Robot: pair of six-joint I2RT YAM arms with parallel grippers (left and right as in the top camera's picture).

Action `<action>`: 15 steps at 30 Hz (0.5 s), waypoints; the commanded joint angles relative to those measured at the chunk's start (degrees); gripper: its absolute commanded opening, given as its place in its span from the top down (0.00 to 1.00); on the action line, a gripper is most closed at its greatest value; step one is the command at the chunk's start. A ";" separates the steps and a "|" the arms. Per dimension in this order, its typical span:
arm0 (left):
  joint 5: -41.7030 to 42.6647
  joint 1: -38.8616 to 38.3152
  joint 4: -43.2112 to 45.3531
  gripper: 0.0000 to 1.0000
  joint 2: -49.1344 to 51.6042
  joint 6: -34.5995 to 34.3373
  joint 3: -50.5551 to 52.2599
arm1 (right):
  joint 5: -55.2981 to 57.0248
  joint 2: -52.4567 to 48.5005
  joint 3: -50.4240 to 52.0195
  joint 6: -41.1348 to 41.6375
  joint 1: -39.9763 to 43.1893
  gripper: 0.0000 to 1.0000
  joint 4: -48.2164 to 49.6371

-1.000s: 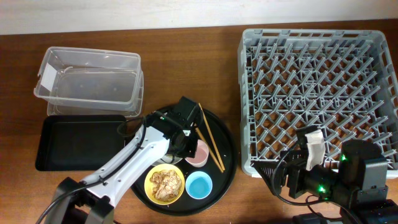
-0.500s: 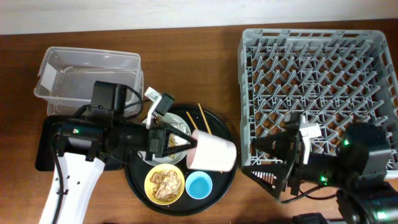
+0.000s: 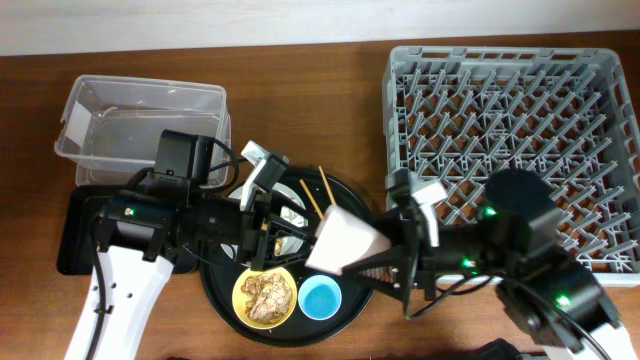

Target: Sort waste into correct bins and load items into the dishwasher rack

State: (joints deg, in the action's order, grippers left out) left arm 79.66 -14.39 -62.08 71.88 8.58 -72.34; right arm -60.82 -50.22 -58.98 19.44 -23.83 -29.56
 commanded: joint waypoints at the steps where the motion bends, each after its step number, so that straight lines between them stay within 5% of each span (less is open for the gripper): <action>1: -16.46 -0.09 -3.61 0.01 -0.39 -0.39 -0.37 | 15.39 6.21 -0.63 -0.76 10.36 0.43 -12.59; 7: -23.89 -0.09 -6.82 0.01 -0.39 -0.33 -0.35 | 52.04 1.92 -0.72 -5.03 22.43 0.44 -36.37; 15: -24.68 -0.09 -7.65 0.01 -0.39 -0.28 -0.22 | 58.66 -35.04 -17.44 -5.92 22.40 0.44 -42.01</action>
State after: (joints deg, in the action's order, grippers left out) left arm 55.18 -14.46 -69.60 71.88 7.92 -72.34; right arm -4.08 -80.75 -72.90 14.06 -1.78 -71.07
